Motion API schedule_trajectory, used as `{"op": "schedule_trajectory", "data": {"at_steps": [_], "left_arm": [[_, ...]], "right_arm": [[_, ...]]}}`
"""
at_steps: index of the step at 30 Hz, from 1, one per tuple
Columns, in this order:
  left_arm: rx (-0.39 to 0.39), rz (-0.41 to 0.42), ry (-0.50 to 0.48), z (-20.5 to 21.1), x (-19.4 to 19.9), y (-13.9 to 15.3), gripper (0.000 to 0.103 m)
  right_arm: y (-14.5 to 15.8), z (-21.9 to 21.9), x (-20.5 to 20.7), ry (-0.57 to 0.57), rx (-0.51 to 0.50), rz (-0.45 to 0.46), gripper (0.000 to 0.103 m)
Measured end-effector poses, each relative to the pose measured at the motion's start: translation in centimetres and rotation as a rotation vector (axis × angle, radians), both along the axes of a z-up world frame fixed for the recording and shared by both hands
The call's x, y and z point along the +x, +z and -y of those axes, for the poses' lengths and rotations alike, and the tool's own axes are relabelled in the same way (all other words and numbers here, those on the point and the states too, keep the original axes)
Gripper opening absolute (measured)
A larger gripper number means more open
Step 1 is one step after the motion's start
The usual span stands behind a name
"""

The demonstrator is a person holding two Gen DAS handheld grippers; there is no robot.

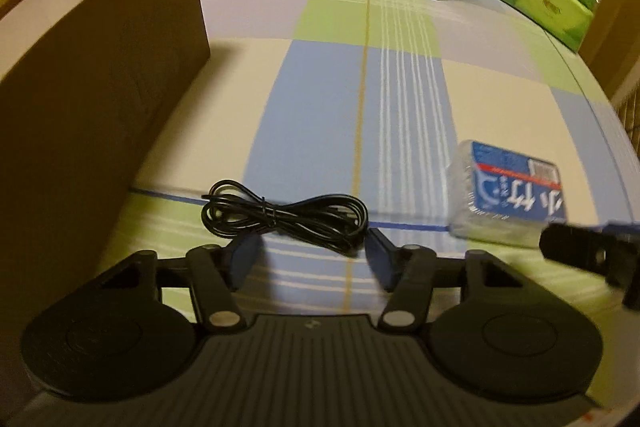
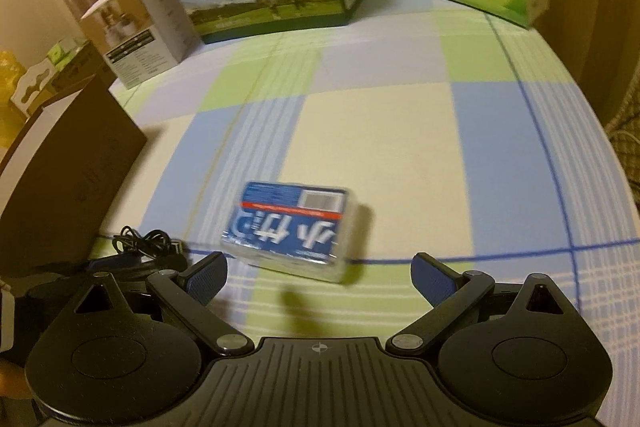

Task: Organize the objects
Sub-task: 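Lower both grippers over the black cable and the blue floss pack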

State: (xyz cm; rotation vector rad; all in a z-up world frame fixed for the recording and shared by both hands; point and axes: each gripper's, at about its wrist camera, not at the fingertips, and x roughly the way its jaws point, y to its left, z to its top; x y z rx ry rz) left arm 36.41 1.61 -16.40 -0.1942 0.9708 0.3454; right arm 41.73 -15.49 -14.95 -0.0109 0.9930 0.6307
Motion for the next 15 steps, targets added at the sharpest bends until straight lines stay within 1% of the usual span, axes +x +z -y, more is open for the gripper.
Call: {"op": "schedule_trajectory", "data": {"at_steps": [3,4,5,6,7,9,12,14,15], "left_arm": [[0.001,0.007,-0.022,-0.8,-0.4,0.0,0.053],[-0.006,0.01,-0.025,-1.0,-0.5,0.0,0.055],[-0.013,0.013,-0.022,-1.1,-0.7,0.0,0.06],[-0.021,0.015,-0.02,-1.3,-0.8,0.0,0.072],[-0.024,0.02,-0.015,-1.4,-1.0,0.1,0.076],[-0.032,0.045,-0.007,-1.7,-1.5,0.3,0.078],[-0.028,0.068,-0.001,-2.1,-1.9,0.5,0.086],[-0.028,0.072,0.011,-2.5,-1.8,0.4,0.086],[-0.041,0.076,0.018,-2.8,-1.6,0.4,0.086]], "right_arm": [[-0.4,-1.3,0.1,0.002,-0.009,0.004,0.096],[-0.5,-1.7,0.1,0.0,-0.017,0.013,0.096],[-0.6,-2.1,0.1,-0.001,-0.023,0.022,0.096],[-0.7,-2.4,0.1,-0.004,-0.028,0.029,0.096],[-0.8,-2.7,0.2,-0.007,-0.037,0.034,0.096],[-1.3,-3.3,0.4,-0.004,-0.05,0.033,0.096],[-1.8,-3.7,0.6,-0.004,-0.064,0.03,0.096],[-1.9,-3.8,0.7,-0.008,-0.063,0.029,0.096],[-2.0,-3.9,0.7,-0.011,-0.064,0.028,0.096]]}}
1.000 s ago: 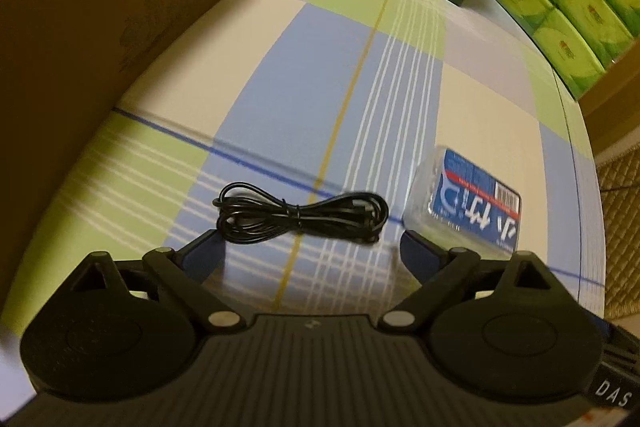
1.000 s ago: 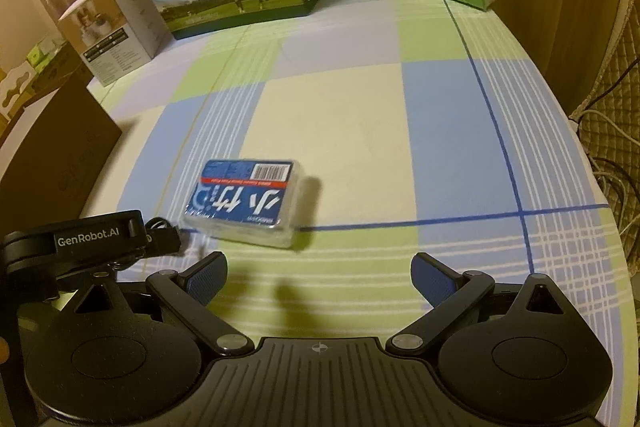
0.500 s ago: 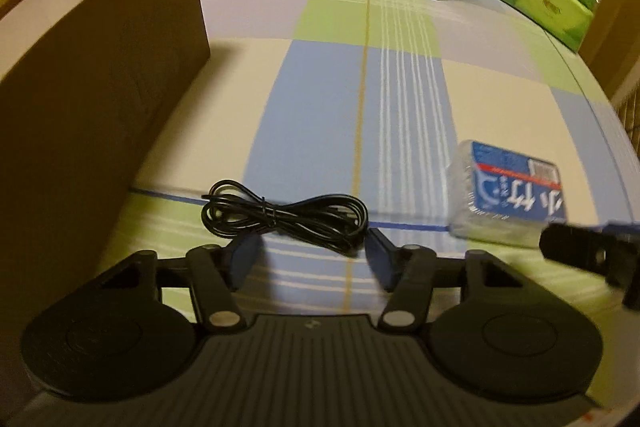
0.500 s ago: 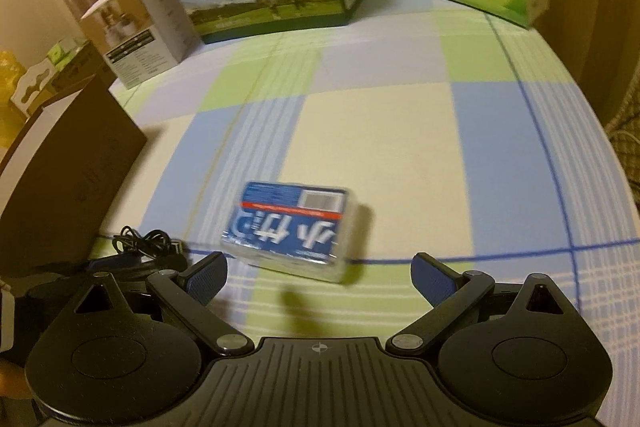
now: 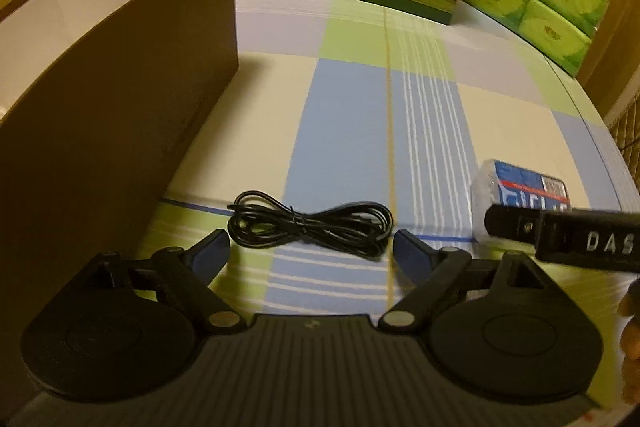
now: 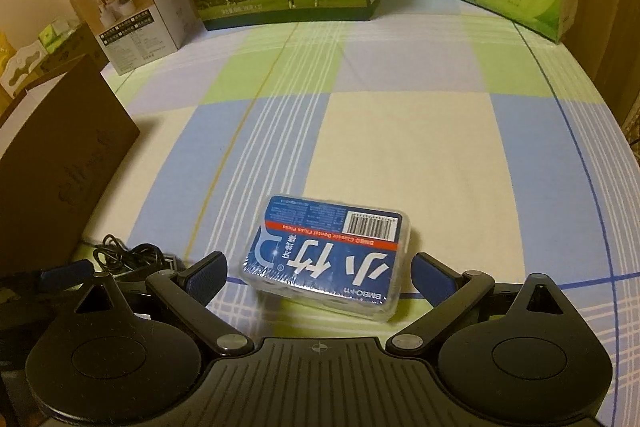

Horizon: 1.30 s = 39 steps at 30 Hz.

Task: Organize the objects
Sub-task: 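Lower both grippers over the black cable and the blue floss pack, then grasp the black cable with the left gripper while the right gripper grasps the floss pack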

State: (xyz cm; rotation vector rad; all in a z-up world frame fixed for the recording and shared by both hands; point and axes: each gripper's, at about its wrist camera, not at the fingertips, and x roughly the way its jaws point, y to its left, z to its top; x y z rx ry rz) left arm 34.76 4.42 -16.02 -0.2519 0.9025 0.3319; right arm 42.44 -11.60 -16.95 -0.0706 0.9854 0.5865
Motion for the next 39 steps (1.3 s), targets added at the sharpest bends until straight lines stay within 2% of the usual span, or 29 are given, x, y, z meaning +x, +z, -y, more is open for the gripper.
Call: {"op": "schedule_trajectory", "data": {"at_steps": [3,9,11,15,22,32,39], "left_arm": [[-0.009,0.007,0.0,-0.4,0.5,-0.1,0.088],[0.038,0.0,-0.042,-0.2,1.2,-0.8,0.091],[0.057,0.001,-0.057,-0.1,1.3,-0.8,0.091],[0.072,0.0,-0.084,-0.1,1.3,-1.0,0.091],[0.085,-0.022,-0.111,-0.1,1.4,-0.9,0.091],[0.085,-0.058,-0.126,0.5,0.0,-0.6,0.09],[0.069,-0.078,-0.161,1.8,-3.7,-0.3,0.09]], "right_arm": [[-0.1,0.0,0.1,-0.007,-0.008,-0.002,0.096],[-0.1,-0.4,0.5,-0.021,-0.01,0.0,0.096],[-0.3,-0.8,0.5,-0.024,-0.04,0.005,0.096],[-0.4,-1.2,0.0,-0.004,-0.07,0.044,0.09],[-0.3,-0.7,-0.6,0.012,-0.093,0.035,0.089],[-0.4,1.1,-3.8,0.053,-0.101,-0.009,0.089],[-0.2,3.2,-8.2,0.131,-0.104,-0.026,0.089]]}}
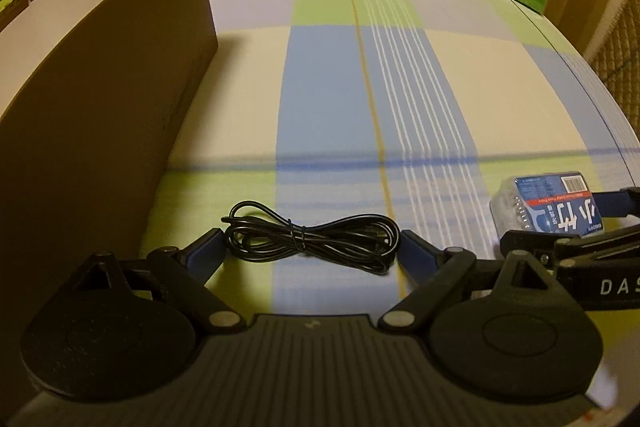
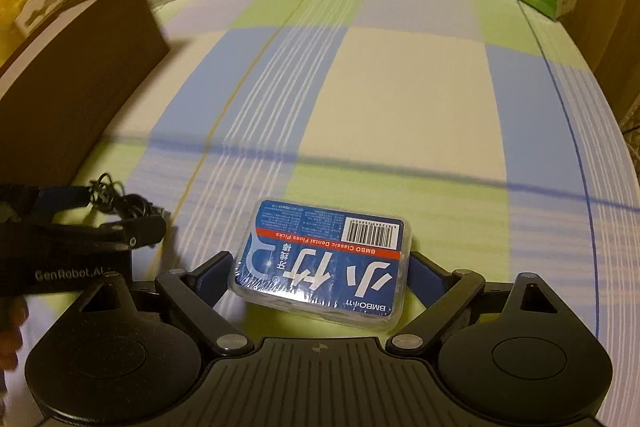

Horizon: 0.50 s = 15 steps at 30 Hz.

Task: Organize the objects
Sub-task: 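Grasp the black cable with the left gripper while the right gripper grasps the floss pack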

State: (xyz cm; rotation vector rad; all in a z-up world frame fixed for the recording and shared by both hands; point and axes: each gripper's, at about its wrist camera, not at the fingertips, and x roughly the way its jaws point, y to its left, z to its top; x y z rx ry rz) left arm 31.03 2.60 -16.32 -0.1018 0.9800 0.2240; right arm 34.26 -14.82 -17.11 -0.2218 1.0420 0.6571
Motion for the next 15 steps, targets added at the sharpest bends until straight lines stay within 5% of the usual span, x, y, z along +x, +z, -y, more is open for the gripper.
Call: {"op": "schedule_trajectory", "data": {"at_steps": [15], "left_arm": [[-0.011,-0.051,-0.079,2.4,-10.4,0.7,0.09]], "right_arm": [[0.3,2.8,-6.9,0.098,-0.009,-0.02,0.089]]}}
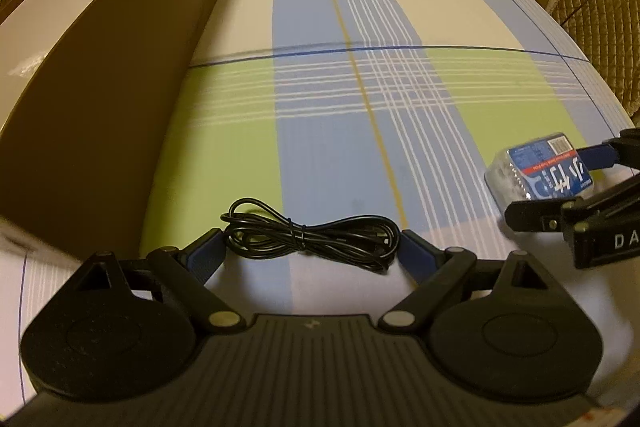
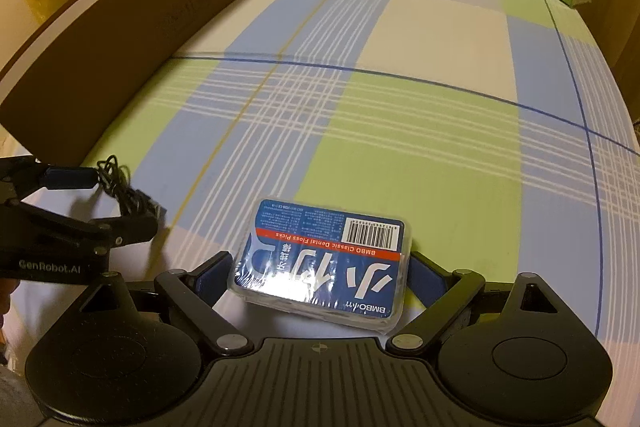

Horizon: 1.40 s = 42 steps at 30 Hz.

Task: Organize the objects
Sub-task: 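Grasp the black cable with the left gripper while the right gripper grasps the floss pack, then carry the cable with the left gripper into the shoebox while the right gripper carries the floss pack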

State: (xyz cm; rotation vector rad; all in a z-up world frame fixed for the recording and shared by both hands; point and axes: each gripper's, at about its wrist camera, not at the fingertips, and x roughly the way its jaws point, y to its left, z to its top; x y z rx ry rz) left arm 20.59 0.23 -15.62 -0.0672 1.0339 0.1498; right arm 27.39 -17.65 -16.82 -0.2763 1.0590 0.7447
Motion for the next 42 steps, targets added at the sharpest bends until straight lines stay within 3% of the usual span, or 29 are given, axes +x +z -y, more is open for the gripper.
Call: {"op": "schedule_trajectory", "data": {"at_steps": [4,13,17,19,29,36,42], "left_arm": [[-0.031,0.006,-0.001,-0.5,-0.1,-0.4,0.094],[0.009,0.047,-0.056,-0.6,0.1,-1.1,0.099],[0.01,0.06,-0.071,-0.4,0.3,-1.1,0.096],[0.013,0.061,-0.079,-0.3,0.1,-1.1,0.095],[0.014,0.035,-0.068,0.0,-1.0,-0.6,0.095],[0.004,0.046,-0.061,0.1,-1.8,0.7,0.094],[-0.011,0.097,-0.063,-0.1,-2.8,3.8,0.094]], "right_arm": [[-0.1,-0.1,-0.2,-0.007,0.001,0.008,0.09],[0.1,0.0,0.1,-0.051,0.005,0.037,0.094],[0.1,-0.3,-0.1,-0.055,-0.008,0.048,0.094],[0.2,-0.3,-0.3,-0.051,-0.012,0.062,0.088],[0.4,-0.4,-1.2,-0.041,-0.022,0.065,0.087],[1.5,-0.6,-1.7,-0.024,-0.005,0.067,0.087],[3.7,-1.1,-1.9,-0.014,0.048,0.058,0.087]]}}
